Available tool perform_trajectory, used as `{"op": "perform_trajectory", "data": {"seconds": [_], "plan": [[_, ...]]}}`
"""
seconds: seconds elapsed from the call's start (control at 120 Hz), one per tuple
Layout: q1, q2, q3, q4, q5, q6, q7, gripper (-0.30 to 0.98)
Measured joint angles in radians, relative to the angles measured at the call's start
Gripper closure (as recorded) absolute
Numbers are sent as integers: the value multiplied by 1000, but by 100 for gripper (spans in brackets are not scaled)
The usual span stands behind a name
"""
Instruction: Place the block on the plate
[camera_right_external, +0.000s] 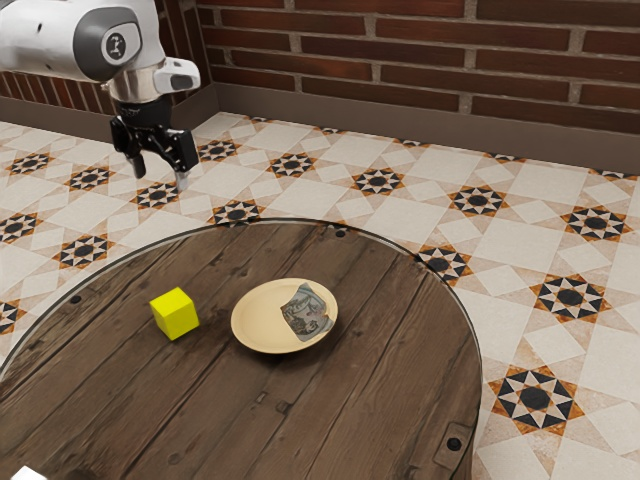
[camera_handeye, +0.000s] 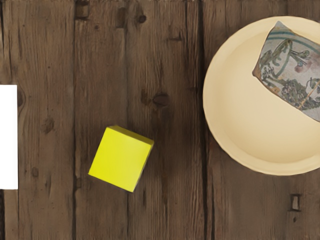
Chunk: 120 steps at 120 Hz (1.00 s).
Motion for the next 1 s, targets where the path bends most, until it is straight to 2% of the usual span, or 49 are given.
{"op": "perform_trajectory", "data": {"seconds": [0.2,0.367,0.55,0.692,0.8,1.0], "plan": [[1,1,2,-15,5,5,21,0],[14,-21,9,-185,3,33,48,0],[69,51,8,-282,19,187,183,0],[82,60,8,-419,20,355,299,0],[116,120,8,-412,-14,451,377,0],[118,206,7,-393,-48,578,481,0]]}}
